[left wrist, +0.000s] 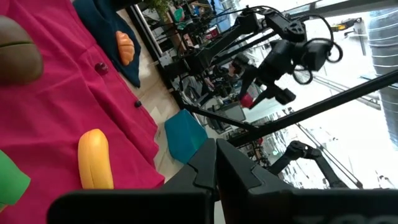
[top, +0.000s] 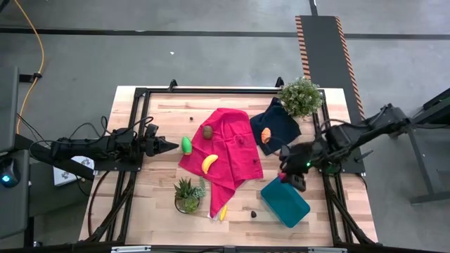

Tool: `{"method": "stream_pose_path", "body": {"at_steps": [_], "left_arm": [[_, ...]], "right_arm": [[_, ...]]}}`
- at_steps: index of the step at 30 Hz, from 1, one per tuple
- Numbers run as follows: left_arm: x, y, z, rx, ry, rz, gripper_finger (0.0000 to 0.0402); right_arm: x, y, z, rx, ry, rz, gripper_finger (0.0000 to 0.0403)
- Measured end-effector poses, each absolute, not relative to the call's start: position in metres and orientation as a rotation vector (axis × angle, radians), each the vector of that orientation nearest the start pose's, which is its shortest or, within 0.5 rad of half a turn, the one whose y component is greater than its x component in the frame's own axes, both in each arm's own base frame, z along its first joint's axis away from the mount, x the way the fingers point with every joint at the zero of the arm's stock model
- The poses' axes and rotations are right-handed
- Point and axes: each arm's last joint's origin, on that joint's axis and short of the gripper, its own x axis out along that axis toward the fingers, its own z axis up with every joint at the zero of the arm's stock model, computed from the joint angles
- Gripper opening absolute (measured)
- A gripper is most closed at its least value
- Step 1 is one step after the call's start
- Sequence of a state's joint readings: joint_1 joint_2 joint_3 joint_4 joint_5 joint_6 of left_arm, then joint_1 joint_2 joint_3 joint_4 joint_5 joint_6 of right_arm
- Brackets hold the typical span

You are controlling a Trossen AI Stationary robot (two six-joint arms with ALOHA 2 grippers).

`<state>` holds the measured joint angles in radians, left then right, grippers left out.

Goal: Pick and placing Produce into tupperware
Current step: Put the strawberry into the blue bin

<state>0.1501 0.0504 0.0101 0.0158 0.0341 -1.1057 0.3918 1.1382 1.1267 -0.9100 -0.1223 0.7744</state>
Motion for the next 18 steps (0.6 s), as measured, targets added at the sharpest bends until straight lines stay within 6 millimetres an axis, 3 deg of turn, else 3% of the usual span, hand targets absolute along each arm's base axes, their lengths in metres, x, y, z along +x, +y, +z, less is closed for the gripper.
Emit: {"method": "stream_pose_path", "body": {"at_steps": [18], "left_arm": [[0.099,0.014,0.165,-1.106,-0.043,0.118,0.0001]], "right_arm": [[0.229,0.13,0.267,0.786,1.315,-0.21,0.0134]]}}
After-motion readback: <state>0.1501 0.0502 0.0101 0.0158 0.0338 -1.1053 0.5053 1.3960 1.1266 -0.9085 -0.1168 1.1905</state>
